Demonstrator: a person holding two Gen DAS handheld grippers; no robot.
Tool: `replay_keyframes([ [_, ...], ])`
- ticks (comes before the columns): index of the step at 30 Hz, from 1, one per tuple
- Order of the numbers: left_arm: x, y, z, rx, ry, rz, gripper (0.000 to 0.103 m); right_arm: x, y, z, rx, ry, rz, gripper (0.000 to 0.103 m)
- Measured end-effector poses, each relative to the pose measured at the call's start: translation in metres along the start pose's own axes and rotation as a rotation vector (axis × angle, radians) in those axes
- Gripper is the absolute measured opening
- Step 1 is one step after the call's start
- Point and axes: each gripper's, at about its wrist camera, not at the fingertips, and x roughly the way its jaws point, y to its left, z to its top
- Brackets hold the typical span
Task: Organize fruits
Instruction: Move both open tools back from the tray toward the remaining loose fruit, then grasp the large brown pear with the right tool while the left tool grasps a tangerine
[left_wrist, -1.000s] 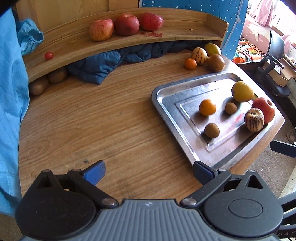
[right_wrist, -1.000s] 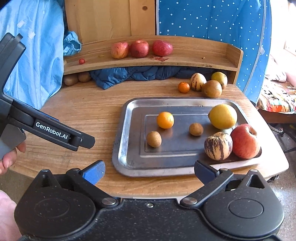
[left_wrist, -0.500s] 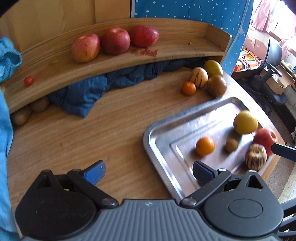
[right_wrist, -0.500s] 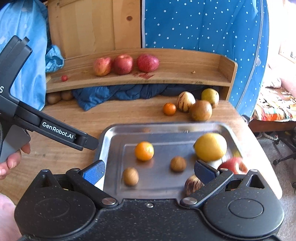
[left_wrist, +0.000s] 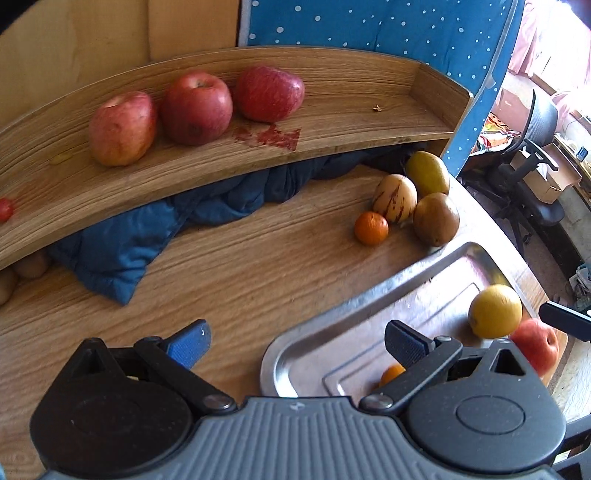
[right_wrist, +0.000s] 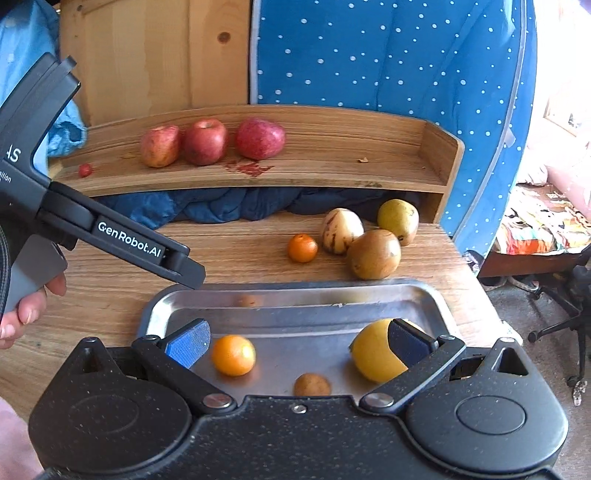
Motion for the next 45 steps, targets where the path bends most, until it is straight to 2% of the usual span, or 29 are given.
replay_keyframes([
  [7, 0.026, -0.001, 0.023, 0.038, 0.009, -0.025, 0.102, 0.020, -0.021, 0.012, 0.024, -0.001, -0.082, 0.102],
  [15, 0.057, -0.018, 0.045, 0.184, -0.021, -0.069, 0.102, 0.046, -0.064, 0.036, 0.081, 0.041, -0.146, 0.102],
  [19, 0.073, -0.029, 0.053, 0.250, -0.022, -0.097, 0.102, 0.062, -0.085, 0.049, 0.147, 0.070, -0.121, 0.102],
  [23, 0.084, -0.037, 0.056, 0.320, -0.035, -0.129, 0.102, 0.084, -0.102, 0.060, 0.235, 0.106, -0.055, 0.102],
  [26, 0.088, -0.041, 0.058, 0.359, -0.047, -0.155, 0.101, 0.102, -0.107, 0.068, 0.264, 0.138, -0.034, 0.096],
  [35, 0.101, -0.038, 0.066, 0.339, -0.058, -0.250, 0.079, 0.143, -0.100, 0.079, 0.247, 0.203, -0.006, 0.082],
  [41, 0.105, -0.037, 0.068, 0.332, -0.059, -0.271, 0.063, 0.158, -0.094, 0.081, 0.230, 0.238, -0.006, 0.069],
  [45, 0.107, -0.037, 0.068, 0.345, -0.066, -0.259, 0.056, 0.163, -0.092, 0.082, 0.225, 0.243, -0.015, 0.068],
])
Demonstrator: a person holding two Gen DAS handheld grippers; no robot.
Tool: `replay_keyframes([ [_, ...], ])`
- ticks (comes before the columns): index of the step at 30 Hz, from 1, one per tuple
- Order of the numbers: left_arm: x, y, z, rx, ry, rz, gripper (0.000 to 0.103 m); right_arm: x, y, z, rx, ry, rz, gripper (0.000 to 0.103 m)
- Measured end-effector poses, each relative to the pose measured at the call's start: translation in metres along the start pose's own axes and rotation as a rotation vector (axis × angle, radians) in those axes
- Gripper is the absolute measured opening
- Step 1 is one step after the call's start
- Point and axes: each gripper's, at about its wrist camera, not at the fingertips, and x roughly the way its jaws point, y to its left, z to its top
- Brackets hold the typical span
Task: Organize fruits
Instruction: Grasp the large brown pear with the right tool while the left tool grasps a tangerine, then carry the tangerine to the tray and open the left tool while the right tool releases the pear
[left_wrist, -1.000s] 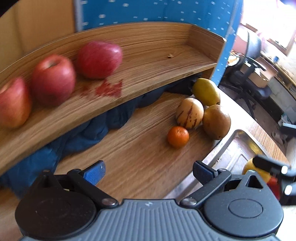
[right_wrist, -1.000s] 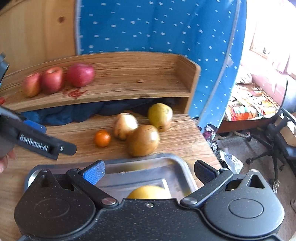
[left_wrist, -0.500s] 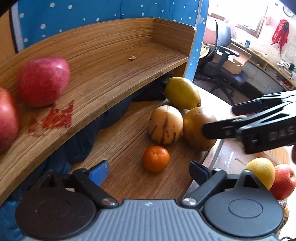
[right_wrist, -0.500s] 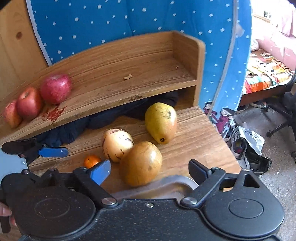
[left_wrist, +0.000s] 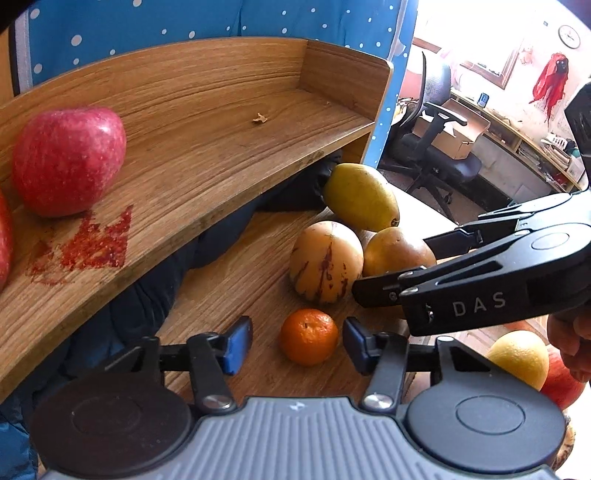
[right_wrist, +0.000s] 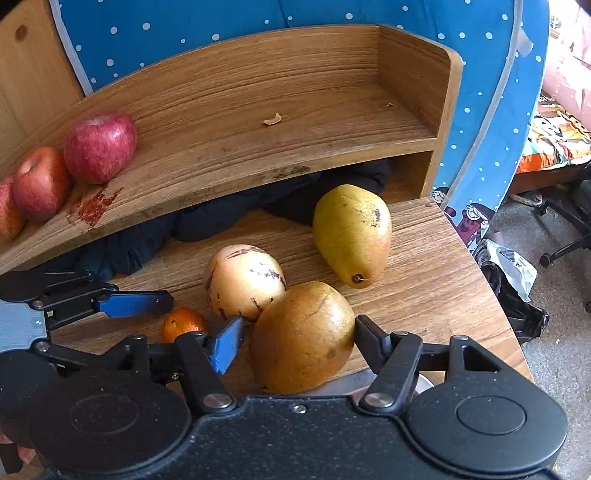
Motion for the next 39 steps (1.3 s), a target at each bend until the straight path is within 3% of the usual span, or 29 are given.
replay_keyframes([
  [6, -0.001, -0.002, 0.000, 0.011, 0.003, -0.030, 0.037, 0.004, -0.001, -0.002, 0.017, 0.008, -0.013, 0.062],
  [14, -0.010, -0.002, -0.001, -0.011, -0.004, -0.001, 0.036, -0.002, -0.001, -0.009, 0.043, -0.045, -0.016, 0.061],
  [24, -0.047, -0.003, -0.016, -0.089, -0.033, 0.042, 0.036, -0.042, 0.008, -0.026, 0.037, -0.133, 0.028, 0.061],
  [39, -0.088, -0.026, -0.065, -0.172, 0.023, 0.040, 0.036, -0.075, 0.036, -0.075, -0.047, -0.098, 0.098, 0.061],
])
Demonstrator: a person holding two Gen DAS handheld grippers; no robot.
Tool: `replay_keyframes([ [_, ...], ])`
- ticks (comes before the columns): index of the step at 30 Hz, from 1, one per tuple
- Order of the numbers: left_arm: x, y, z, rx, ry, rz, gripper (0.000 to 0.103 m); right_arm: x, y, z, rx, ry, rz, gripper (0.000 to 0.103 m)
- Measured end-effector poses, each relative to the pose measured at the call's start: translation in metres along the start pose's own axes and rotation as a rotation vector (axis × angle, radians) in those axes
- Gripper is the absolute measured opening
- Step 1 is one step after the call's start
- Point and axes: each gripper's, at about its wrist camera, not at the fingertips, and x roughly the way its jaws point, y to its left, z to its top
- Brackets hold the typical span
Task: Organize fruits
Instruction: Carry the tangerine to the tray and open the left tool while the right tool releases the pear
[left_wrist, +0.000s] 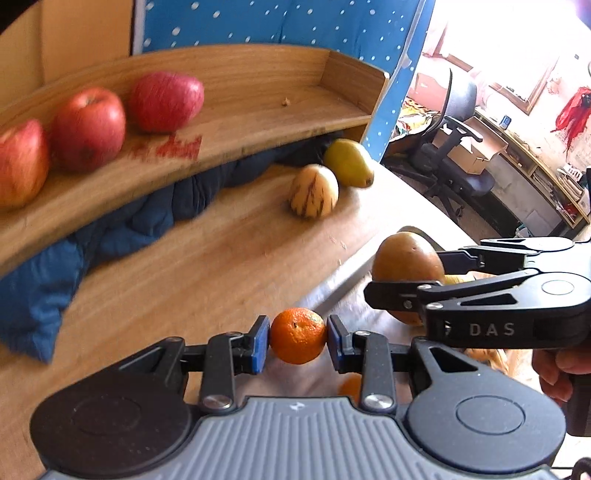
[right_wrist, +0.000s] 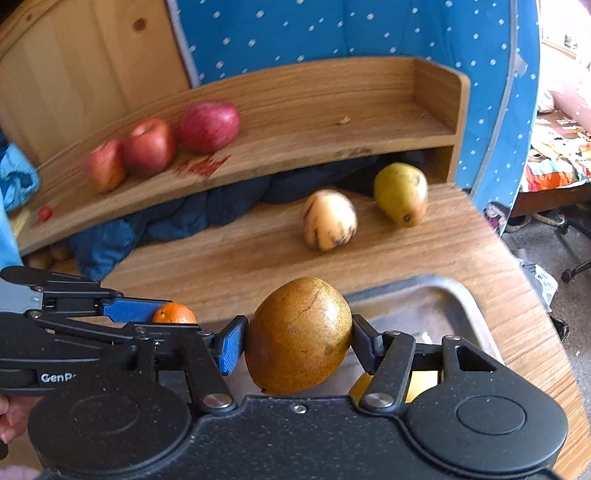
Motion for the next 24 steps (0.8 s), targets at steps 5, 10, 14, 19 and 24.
replay_keyframes([
  [5, -0.003, 0.003, -0.016, -0.040, 0.038, 0.022, 0.036, 0.005, 0.008, -0.007, -0.032, 0.030, 0.015, 0.061],
  [10, -0.002, 0.006, -0.021, -0.064, 0.058, 0.038, 0.036, 0.012, 0.010, -0.011, -0.033, 0.055, 0.017, 0.061],
  [14, 0.001, 0.006, -0.023, -0.070, 0.071, 0.033, 0.036, 0.017, 0.012, -0.012, -0.043, 0.067, 0.007, 0.061],
  [19, 0.004, 0.006, -0.027, -0.080, 0.083, 0.027, 0.036, 0.020, 0.017, -0.012, -0.068, 0.072, -0.010, 0.061],
  [24, 0.007, 0.006, -0.028, -0.077, 0.087, 0.028, 0.037, 0.022, 0.021, -0.013, -0.089, 0.073, -0.027, 0.062],
])
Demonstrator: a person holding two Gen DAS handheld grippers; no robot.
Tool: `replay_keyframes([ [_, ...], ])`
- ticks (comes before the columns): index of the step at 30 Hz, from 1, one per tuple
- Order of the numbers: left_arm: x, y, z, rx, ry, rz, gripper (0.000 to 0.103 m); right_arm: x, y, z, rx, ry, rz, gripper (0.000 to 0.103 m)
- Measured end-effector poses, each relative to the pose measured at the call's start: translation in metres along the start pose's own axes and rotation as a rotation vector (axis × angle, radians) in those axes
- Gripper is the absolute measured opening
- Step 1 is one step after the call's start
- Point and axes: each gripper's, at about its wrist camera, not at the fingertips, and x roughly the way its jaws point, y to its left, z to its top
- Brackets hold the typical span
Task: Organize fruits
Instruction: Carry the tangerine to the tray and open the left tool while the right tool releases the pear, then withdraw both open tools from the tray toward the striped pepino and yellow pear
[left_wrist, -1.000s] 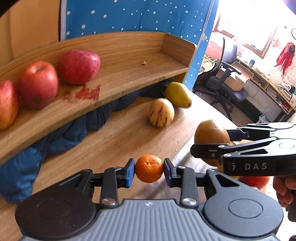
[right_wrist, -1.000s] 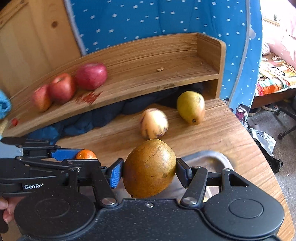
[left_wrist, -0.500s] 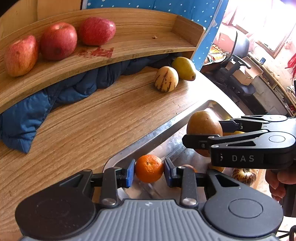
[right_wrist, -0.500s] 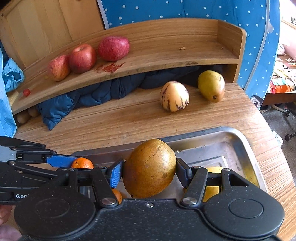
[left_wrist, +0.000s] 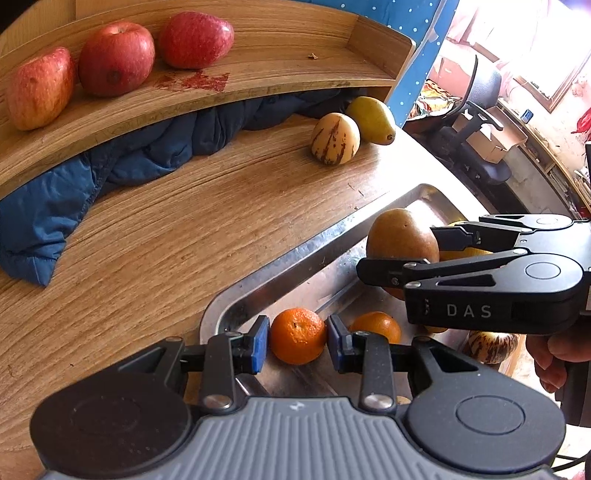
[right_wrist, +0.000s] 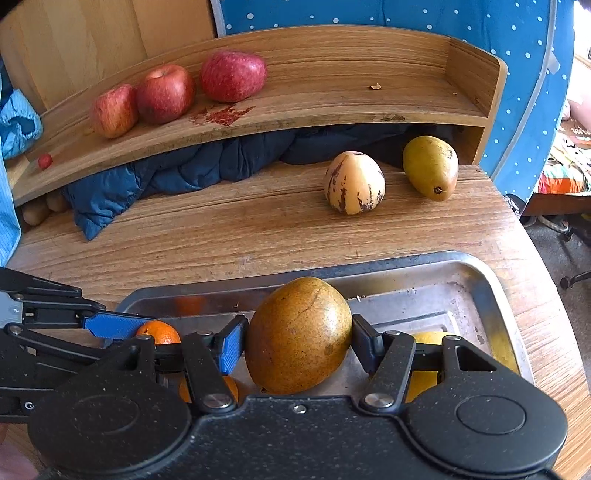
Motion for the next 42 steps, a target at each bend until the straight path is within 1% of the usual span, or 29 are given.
replay_keyframes([
  [9, 0.000, -0.006, -0.003, 0.005, -0.008, 0.024, 0.037, 0.003, 0.006, -0.002, -0.059, 0.003, -0.028, 0.062],
  [11, -0.002, -0.007, -0.004, 0.001, -0.014, 0.031, 0.041, 0.003, 0.006, -0.004, -0.063, 0.002, -0.027, 0.062],
  [13, -0.005, -0.007, -0.006, -0.008, -0.021, 0.039, 0.049, 0.000, 0.005, -0.005, -0.060, -0.003, -0.022, 0.062],
  [19, -0.020, -0.014, -0.013, -0.020, -0.048, 0.078, 0.059, -0.026, 0.000, -0.012, -0.053, -0.082, -0.005, 0.069],
  [20, -0.023, -0.016, -0.014, -0.021, -0.054, 0.083, 0.060, -0.033, 0.000, -0.015, -0.049, -0.097, -0.006, 0.072],
  [21, -0.026, -0.018, -0.016, -0.022, -0.060, 0.090, 0.065, -0.039, -0.001, -0.017, -0.044, -0.111, -0.006, 0.076],
  [22, -0.030, -0.020, -0.018, -0.022, -0.066, 0.098, 0.069, -0.046, -0.001, -0.020, -0.037, -0.127, -0.006, 0.078],
  [23, -0.034, -0.022, -0.021, -0.022, -0.071, 0.106, 0.071, -0.052, -0.002, -0.022, -0.031, -0.138, -0.005, 0.081],
  [25, -0.041, -0.026, -0.026, -0.028, -0.078, 0.122, 0.082, -0.065, -0.002, -0.029, -0.024, -0.160, -0.004, 0.084],
  [27, -0.048, -0.029, -0.032, -0.036, -0.085, 0.136, 0.086, -0.077, -0.003, -0.037, -0.018, -0.179, -0.008, 0.089],
  [29, -0.054, -0.033, -0.039, -0.045, -0.086, 0.144, 0.088, -0.089, -0.004, -0.046, -0.011, -0.194, -0.008, 0.091],
  [32, -0.063, -0.038, -0.050, -0.063, -0.087, 0.149, 0.094, -0.104, -0.004, -0.059, -0.009, -0.202, -0.008, 0.099],
  [34, -0.069, -0.041, -0.059, -0.077, -0.085, 0.153, 0.097, -0.113, -0.003, -0.069, -0.015, -0.208, -0.009, 0.099],
  [38, -0.076, -0.048, -0.076, -0.098, -0.070, 0.166, 0.100, -0.127, -0.002, -0.088, -0.015, -0.211, -0.009, 0.102],
  [42, -0.081, -0.058, -0.093, -0.099, -0.050, 0.176, 0.102, -0.138, -0.005, -0.106, 0.000, -0.203, -0.003, 0.102],
])
